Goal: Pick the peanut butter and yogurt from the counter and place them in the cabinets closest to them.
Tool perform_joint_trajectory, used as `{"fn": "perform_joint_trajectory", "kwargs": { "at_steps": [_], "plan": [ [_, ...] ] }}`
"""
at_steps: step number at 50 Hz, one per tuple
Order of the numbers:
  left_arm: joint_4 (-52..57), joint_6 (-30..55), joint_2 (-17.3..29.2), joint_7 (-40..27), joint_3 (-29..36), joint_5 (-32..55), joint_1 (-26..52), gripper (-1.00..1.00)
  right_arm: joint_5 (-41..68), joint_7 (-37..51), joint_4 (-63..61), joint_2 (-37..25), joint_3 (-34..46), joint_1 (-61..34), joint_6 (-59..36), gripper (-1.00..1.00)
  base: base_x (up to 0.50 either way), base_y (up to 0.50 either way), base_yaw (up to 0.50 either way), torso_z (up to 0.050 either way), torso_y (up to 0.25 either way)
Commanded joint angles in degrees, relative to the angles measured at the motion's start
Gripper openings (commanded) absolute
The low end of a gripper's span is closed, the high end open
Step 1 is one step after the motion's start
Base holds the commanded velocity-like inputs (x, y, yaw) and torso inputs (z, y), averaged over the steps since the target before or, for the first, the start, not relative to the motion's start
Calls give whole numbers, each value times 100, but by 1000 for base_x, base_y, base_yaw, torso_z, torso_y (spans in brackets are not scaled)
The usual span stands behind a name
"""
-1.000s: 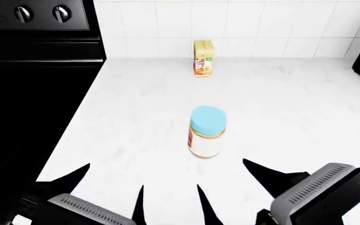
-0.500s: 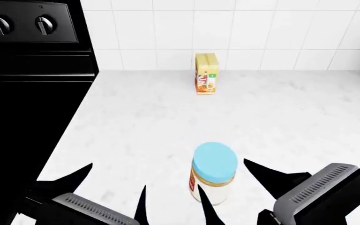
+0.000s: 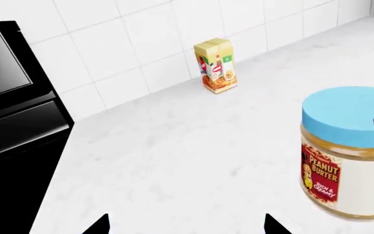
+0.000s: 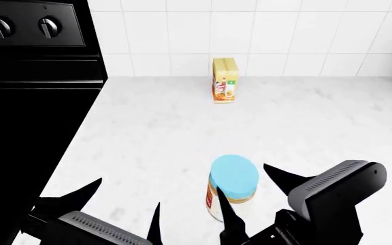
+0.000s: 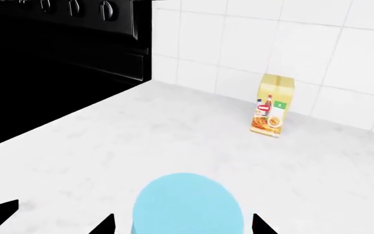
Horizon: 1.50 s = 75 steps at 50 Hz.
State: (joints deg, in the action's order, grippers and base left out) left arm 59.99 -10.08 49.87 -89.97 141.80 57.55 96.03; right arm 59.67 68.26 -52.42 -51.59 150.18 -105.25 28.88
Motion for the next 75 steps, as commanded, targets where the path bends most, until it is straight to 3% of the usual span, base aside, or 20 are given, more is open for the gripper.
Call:
{"fn": "perform_joint_trajectory", "kwargs": {
  "at_steps": [1,37,38,55,67,75],
  "plan": [
    [0,32,-15,0,-54,21,-20,100,397,-278,422,128,-92,90,221,100,0,0,0,0,0],
    [0,101,-12,-1,-230,-44,-208,100,962,-854,1040,397,-241,715,433,100,0,0,0,0,0],
    [0,102,-13,-1,-231,-43,-208,100,912,-809,1036,379,-255,726,432,-100,0,0,0,0,0],
    [0,159,-49,-1,-323,-10,-276,100,363,-512,662,42,-433,565,393,-100,0,0,0,0,0],
    [0,126,-64,-1,-276,-92,-320,100,-1,450,-262,-817,-1253,-950,302,-100,0,0,0,0,0],
    [1,66,-60,-1,-167,-262,-345,100,341,768,-727,-1009,-1623,-2004,64,-100,0,0,0,0,0]
  ]
}}
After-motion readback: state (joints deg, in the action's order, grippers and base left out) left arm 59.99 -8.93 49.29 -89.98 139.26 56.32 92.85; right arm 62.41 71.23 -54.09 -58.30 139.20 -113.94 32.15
